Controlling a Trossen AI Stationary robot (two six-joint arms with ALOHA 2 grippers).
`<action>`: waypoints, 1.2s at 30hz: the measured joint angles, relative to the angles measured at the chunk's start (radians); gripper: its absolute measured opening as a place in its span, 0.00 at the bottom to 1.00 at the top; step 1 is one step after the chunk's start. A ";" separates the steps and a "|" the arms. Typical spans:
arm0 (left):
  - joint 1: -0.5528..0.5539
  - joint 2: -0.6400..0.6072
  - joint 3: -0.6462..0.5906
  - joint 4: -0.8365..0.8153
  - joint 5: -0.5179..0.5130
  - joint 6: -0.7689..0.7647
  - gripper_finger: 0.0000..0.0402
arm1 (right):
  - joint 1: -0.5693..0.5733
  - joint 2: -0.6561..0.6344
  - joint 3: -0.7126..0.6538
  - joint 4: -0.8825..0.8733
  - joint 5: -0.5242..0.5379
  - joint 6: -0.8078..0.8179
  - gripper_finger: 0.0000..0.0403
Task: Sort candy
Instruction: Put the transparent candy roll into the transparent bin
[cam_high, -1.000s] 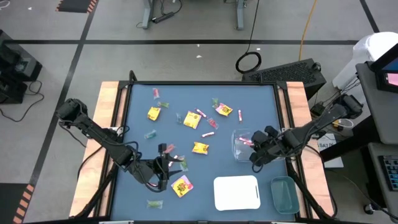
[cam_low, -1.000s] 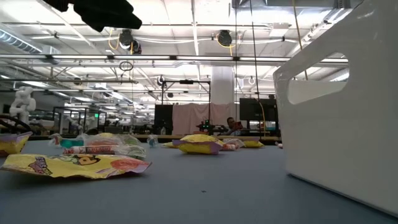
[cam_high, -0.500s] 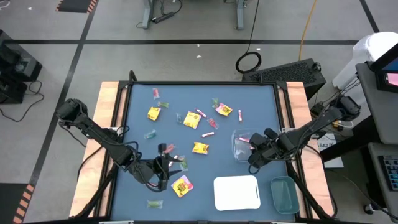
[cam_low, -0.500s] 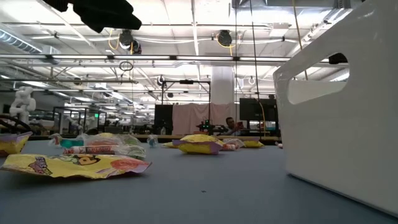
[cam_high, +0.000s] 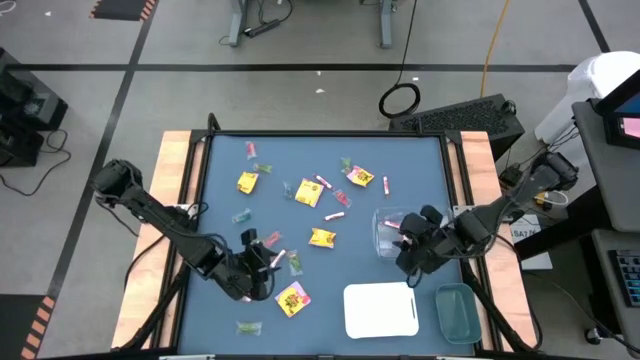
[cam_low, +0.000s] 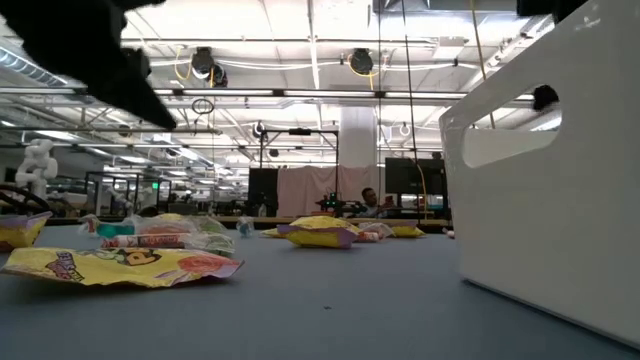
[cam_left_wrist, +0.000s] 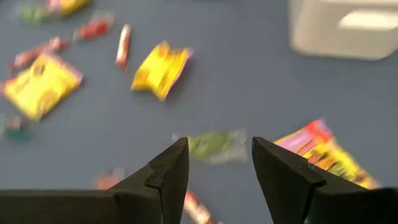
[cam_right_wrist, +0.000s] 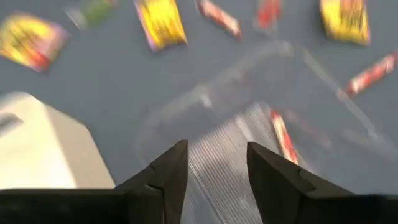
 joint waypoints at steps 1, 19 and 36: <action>-0.004 0.011 0.000 -0.014 0.000 -0.028 0.45 | 0.015 0.000 0.012 0.013 0.037 -0.009 0.37; -0.065 0.253 0.000 0.036 -0.187 -0.178 0.45 | 0.134 0.115 0.022 0.421 0.302 -0.334 0.37; -0.048 0.459 0.004 0.089 -0.255 -0.423 0.45 | 0.137 0.194 0.022 0.457 0.297 -0.334 0.37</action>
